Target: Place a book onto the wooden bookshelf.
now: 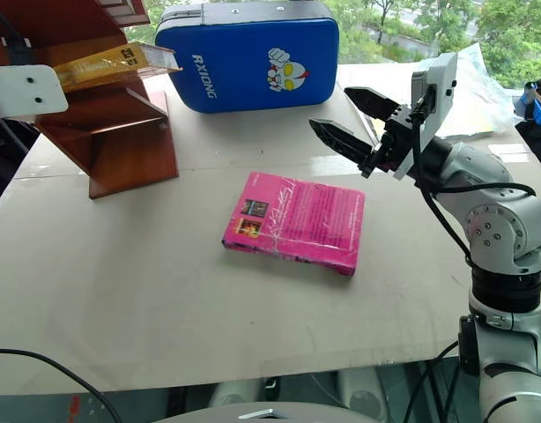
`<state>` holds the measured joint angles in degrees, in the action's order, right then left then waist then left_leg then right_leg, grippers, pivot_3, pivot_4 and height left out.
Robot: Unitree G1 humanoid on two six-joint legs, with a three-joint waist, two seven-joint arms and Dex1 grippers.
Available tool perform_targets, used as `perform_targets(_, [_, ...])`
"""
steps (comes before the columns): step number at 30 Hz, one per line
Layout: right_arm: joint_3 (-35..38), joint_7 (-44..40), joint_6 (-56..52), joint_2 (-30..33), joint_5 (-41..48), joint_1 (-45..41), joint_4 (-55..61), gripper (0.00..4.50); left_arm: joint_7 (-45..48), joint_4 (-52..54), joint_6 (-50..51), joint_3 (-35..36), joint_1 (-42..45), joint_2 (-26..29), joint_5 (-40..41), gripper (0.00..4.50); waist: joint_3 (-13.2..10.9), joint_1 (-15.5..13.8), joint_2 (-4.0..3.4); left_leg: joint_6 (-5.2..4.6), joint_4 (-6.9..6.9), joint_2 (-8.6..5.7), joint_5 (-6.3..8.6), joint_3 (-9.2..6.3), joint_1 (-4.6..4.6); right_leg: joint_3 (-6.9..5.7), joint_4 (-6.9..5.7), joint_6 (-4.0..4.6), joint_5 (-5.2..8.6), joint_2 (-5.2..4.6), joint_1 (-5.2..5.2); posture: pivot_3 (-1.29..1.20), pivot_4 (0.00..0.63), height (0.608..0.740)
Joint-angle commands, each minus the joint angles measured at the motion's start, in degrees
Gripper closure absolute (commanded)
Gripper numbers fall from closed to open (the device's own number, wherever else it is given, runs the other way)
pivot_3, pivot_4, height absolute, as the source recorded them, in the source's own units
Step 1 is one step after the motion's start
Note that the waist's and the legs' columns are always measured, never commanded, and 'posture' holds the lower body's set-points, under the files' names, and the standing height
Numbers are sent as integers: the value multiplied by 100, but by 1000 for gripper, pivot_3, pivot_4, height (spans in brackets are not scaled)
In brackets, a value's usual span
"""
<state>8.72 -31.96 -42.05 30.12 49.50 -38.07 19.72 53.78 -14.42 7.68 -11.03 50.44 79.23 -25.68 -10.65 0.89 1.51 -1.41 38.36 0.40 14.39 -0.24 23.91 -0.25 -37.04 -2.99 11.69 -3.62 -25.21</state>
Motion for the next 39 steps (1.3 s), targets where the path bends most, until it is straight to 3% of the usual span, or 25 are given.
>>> perform_targets(1, [38,60,-1,21,38,-185,218,0,122,-206,-258,159,253,291,-300,4475,0,7,0,0,0,0,0,1,0,0,0,0,0,0,0,0,150,740])
perform_targets(10, [-18,29,31,-20,23,-173,222,0,358,-429,-468,110,352,173,-656,303,0,3,0,0,2,2,0,1,-3,1,-6,0,0,2,0,0,150,740])
perform_targets(11, [-22,36,32,-25,23,-168,223,0,383,-472,-453,115,406,163,-680,27,1,-4,2,0,3,2,0,1,-3,2,-6,0,0,1,0,0,150,740])
perform_targets(18, [-34,53,24,-36,22,-116,261,0,1110,-79,79,517,225,254,-162,27,2,2,2,0,4,2,0,0,-2,1,-7,0,0,1,0,0,150,740])
perform_targets(25, [18,-15,-6,58,37,-57,248,0,2571,1618,2267,1862,-865,214,1629,27,1,21,2,0,5,5,0,6,-2,6,-7,0,0,0,0,0,150,740])
perform_targets(29, [-7,-91,-8,122,6,-36,204,0,2274,2096,2983,2379,-666,-103,2354,27,2,2,3,0,11,5,0,-1,-5,3,-19,0,0,3,0,0,150,740])
perform_targets(34, [-10,-103,-32,147,11,-76,192,0,1615,1749,2563,2297,-509,11,2296,27,2,17,3,0,23,2,0,3,-12,9,-40,0,0,2,0,0,150,740])
perform_targets(39, [20,-78,-20,202,0,-65,206,0,1648,2351,3584,2277,-23,-635,3363,27,2,-19,4,0,30,3,0,-1,-13,8,-50,1,1,4,1,0,150,740])
